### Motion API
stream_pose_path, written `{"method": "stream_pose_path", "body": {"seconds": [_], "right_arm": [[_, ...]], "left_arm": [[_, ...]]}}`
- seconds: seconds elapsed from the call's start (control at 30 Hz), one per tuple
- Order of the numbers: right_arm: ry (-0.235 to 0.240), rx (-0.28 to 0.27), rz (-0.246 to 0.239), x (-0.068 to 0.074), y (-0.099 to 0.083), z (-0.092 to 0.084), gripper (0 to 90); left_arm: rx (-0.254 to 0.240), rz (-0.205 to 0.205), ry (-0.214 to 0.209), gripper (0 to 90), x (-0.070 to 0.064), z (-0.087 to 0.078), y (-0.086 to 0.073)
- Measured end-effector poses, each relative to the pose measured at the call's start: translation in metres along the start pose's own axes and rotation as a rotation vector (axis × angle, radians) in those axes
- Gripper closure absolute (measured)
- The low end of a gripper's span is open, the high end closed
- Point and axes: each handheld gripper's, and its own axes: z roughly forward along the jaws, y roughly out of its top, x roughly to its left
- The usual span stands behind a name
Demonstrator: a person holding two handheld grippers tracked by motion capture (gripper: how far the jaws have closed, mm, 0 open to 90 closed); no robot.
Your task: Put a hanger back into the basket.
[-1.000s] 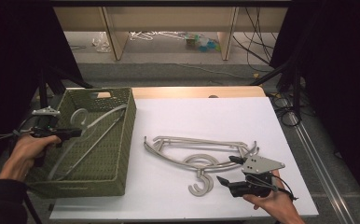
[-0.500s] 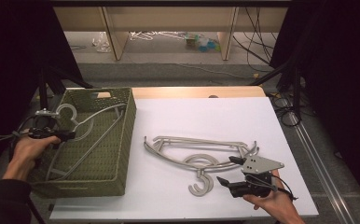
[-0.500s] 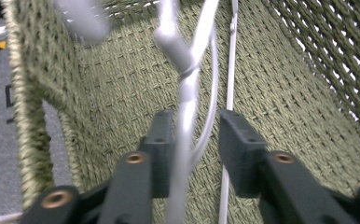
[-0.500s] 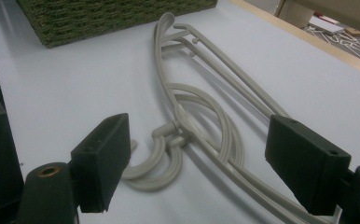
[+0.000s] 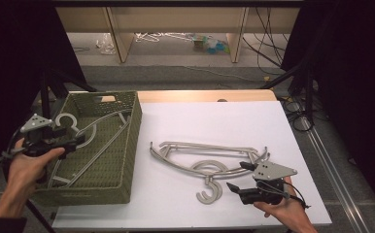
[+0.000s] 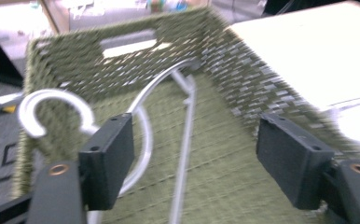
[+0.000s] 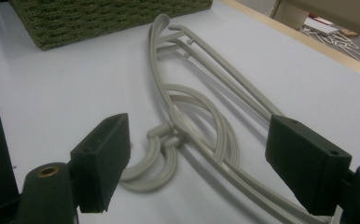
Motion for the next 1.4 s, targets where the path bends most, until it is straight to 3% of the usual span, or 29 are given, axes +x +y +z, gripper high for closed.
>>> {"method": "stream_pose_path", "body": {"seconds": [0.07, 0.1, 0.13, 0.17, 0.23, 0.3, 0.33, 0.37, 0.4, 0.43, 0.5, 0.63, 0.67, 0.7, 0.8, 0.9, 1.0, 1.1, 1.17, 1.33, 1.4], "right_arm": [[-0.002, -0.006, 0.004, 0.000, 0.000, 0.000, 22.6], [-0.002, -0.006, 0.004, 0.000, 0.000, 0.000, 22.6], [-0.001, -0.006, 0.009, 0.001, 0.000, 0.001, 22.5], [-0.001, -0.006, 0.009, 0.001, 0.000, 0.001, 22.5], [-0.005, -0.019, 0.011, 0.001, -0.001, 0.001, 22.5], [0.000, -0.011, 0.015, 0.000, -0.001, 0.001, 22.4], [0.001, -0.011, 0.019, 0.000, -0.002, 0.001, 22.4], [0.006, -0.013, 0.025, 0.000, -0.002, 0.001, 22.4], [0.006, -0.013, 0.025, 0.000, -0.002, 0.001, 22.4], [0.005, -0.016, 0.020, 0.000, -0.003, 0.002, 21.7], [0.002, -0.015, 0.015, -0.001, -0.003, 0.002, 21.5], [0.006, -0.019, 0.012, -0.002, -0.005, 0.002, 20.4], [0.006, -0.020, 0.018, -0.002, -0.005, 0.002, 20.1], [0.006, -0.020, 0.018, -0.002, -0.005, 0.002, 20.1], [0.011, -0.027, 0.028, -0.003, -0.006, 0.002, 19.4], [0.013, -0.030, 0.030, -0.004, -0.006, 0.002, 19.1], [0.011, -0.032, 0.032, -0.004, -0.006, 0.001, 19.0], [0.013, -0.036, 0.031, -0.003, -0.007, 0.002, 18.9], [0.007, -0.042, 0.019, -0.003, -0.007, 0.002, 18.8], [0.009, -0.030, 0.014, -0.002, -0.007, 0.002, 18.8], [0.007, -0.030, 0.011, -0.003, -0.007, 0.003, 18.9]], "left_arm": [[-0.052, 0.008, -0.060, 23.6, -0.025, -0.009, -0.006], [-0.052, 0.008, -0.060, 23.0, -0.025, -0.009, -0.006], [-0.067, 0.042, -0.097, 21.9, -0.042, -0.012, -0.010], [-0.067, 0.042, -0.097, 21.7, -0.042, -0.012, -0.010], [-0.099, 0.064, -0.147, 21.2, -0.065, -0.014, -0.016], [-0.117, 0.070, -0.174, 20.9, -0.079, -0.015, -0.019], [-0.117, 0.070, -0.174, 20.9, -0.079, -0.015, -0.019], [-0.128, 0.072, -0.201, 20.9, -0.091, -0.014, -0.023], [-0.128, 0.072, -0.201, 20.8, -0.091, -0.014, -0.023], [-0.143, 0.075, -0.232, 20.7, -0.104, -0.011, -0.028], [-0.174, 0.086, -0.281, 18.7, -0.113, -0.007, -0.031], [-0.173, 0.118, -0.313, 17.1, -0.128, -0.003, -0.035], [-0.177, 0.126, -0.330, 17.0, -0.140, 0.000, -0.038], [-0.177, 0.126, -0.330, 17.0, -0.140, 0.000, -0.038], [-0.181, 0.140, -0.356, 17.0, -0.157, 0.003, -0.044], [-0.204, 0.194, -0.355, 17.0, -0.167, 0.006, -0.049], [-0.197, 0.166, -0.386, 17.1, -0.176, 0.011, -0.058], [-0.184, 0.194, -0.380, 17.1, -0.179, 0.013, -0.062], [-0.172, 0.182, -0.390, 17.0, -0.184, 0.017, -0.070], [-0.171, 0.196, -0.381, 17.0, -0.187, 0.021, -0.081], [-0.172, 0.167, -0.387, 16.9, -0.187, 0.023, -0.084]]}}
